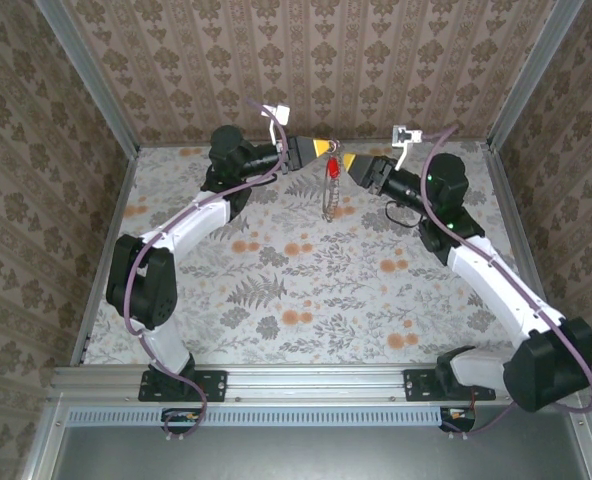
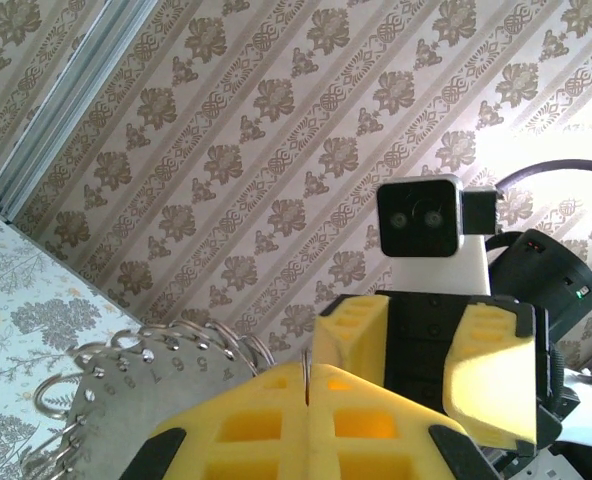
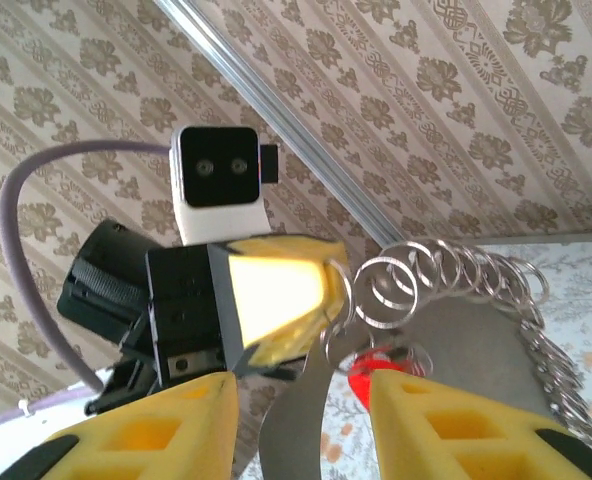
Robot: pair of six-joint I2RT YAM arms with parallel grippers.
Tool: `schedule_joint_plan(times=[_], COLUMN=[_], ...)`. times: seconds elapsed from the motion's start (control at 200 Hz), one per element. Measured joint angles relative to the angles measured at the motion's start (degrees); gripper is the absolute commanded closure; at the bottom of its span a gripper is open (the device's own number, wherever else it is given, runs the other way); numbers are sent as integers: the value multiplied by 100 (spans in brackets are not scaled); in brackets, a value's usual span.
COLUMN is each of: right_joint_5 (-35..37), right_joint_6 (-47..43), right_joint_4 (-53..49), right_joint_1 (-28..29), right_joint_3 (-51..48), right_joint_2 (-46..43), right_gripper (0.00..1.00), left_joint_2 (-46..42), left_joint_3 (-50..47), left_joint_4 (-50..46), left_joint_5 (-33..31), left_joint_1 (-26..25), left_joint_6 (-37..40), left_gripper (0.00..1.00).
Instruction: Put the keys on the keyring
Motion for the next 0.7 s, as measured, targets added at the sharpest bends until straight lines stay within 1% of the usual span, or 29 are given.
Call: schedule_joint_plan(times=[0.26,0.52,0.7], right_joint_5=[-4,-28,-68], right_joint_6=[627,909,1034], right_joint_4=[664,997,1097], right_joint_1=[-2,-2,0], right_joint_3=[256,350,352], right_joint_2=[568,826,962], right_gripper=[69,72,72], left_joint_2=[0,0,0], left_joint_3=[-22,-22,-22], left_joint_4=[37,55,57], left_joint_5=[-44,-66,-68], left_joint_1=[-17,-17,-17], left_joint_6=[-37,-39,-39], left_gripper=[100,100,100])
